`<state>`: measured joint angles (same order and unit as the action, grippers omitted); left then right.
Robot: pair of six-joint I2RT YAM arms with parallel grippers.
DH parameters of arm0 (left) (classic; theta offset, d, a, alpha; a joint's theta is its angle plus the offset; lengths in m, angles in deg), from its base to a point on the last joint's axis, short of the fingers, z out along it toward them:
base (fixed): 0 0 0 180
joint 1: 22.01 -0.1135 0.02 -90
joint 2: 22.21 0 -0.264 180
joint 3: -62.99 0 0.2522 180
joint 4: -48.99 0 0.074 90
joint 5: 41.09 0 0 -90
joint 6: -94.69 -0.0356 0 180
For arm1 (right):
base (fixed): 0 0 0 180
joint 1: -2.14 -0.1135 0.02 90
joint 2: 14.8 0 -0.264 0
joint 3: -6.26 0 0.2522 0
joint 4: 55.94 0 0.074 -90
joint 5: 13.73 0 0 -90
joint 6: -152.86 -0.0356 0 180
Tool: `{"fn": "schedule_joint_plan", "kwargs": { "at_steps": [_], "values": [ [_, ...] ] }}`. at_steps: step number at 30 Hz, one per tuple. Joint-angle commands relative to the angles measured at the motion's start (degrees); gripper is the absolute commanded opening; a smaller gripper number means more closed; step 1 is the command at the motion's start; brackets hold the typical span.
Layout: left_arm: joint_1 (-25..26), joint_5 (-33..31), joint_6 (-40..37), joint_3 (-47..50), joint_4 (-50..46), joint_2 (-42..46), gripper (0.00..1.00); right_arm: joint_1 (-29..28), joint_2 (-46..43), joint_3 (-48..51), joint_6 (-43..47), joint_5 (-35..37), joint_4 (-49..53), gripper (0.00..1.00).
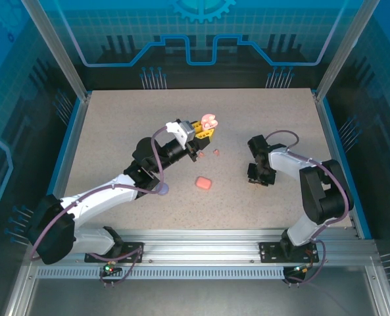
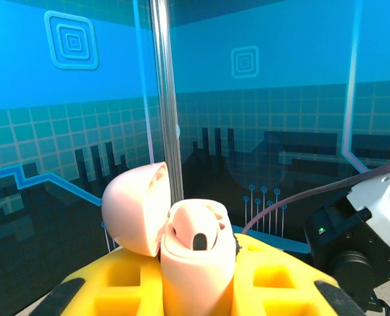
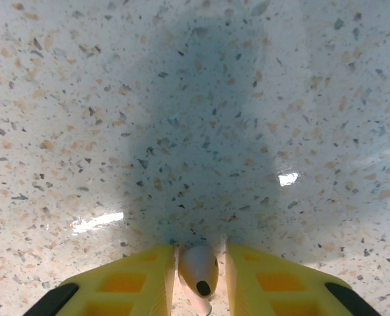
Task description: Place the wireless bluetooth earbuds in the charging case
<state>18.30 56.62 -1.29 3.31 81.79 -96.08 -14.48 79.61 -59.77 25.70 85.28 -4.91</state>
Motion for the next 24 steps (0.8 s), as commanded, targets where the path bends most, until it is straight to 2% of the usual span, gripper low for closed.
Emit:
{"fn": "schedule_joint_plan", "kwargs": {
  "at_steps": [1, 13, 24],
  "values": [
    [0.3, -0.4, -0.1, -1.5, 1.0, 0.0, 0.00, -0.8, 2.0, -1.1, 0.5, 1.2, -0.1, 0.24],
    [0.4, 0.4, 0.2, -1.8, 0.2, -0.3, 0.00, -0.1, 0.7, -0.4, 1.5, -0.9, -1.6, 0.09],
    [0.4, 0.8, 0.8, -1.9, -0.4, 0.1, 0.00, 0.2, -11.0, 3.5, 4.6, -6.3, -7.2, 0.07]
  ]
}}
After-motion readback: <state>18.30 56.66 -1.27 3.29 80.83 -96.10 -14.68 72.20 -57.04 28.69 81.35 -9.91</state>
